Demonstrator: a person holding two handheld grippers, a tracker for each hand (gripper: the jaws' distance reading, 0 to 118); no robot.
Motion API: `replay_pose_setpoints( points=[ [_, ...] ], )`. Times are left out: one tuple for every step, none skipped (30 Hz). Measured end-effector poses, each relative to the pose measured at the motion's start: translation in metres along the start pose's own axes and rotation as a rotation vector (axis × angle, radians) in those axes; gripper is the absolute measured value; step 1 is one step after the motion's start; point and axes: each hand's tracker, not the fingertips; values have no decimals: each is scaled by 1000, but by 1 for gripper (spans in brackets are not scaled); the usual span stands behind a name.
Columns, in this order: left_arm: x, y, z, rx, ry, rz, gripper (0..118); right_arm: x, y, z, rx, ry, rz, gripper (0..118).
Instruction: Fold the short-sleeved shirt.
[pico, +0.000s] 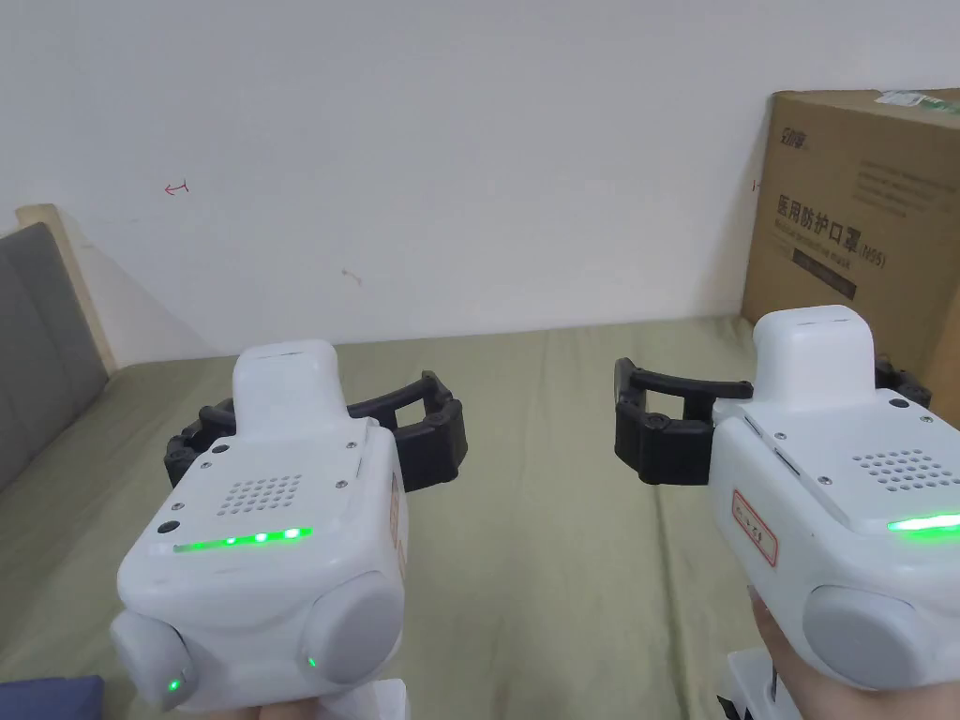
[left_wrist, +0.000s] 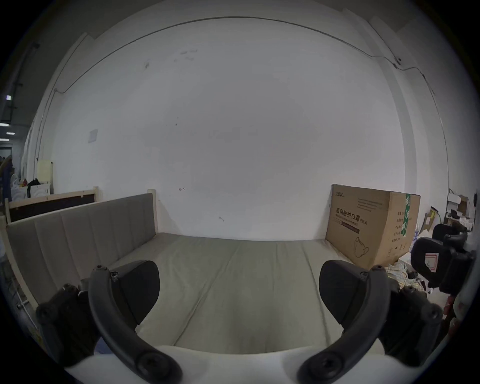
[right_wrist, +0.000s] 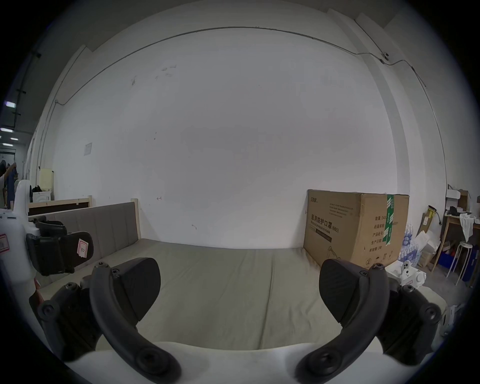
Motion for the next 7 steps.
replay_pose_setpoints(
  points=[
    [-1,0,-2,-11,21,9,118,0,0,0,-2,2,3,118],
    [-1,0,-4,-14,12,10,118,0,1,0,-2,3,5,118],
    [-2,-1,-5,-20,13,14,118,0,1,0,-1,3,7,118],
    [-3,-1,-7,-28,19,19,118,0,1,0,0,3,8,118],
    [-3,-2,-8,-36,30,22,118,0,1,0,0,3,8,118],
    [-3,-4,-8,-43,39,26,118,0,1,0,1,3,8,118],
    [-4,-5,-8,-45,41,29,118,-1,1,1,2,4,7,118]
  ],
)
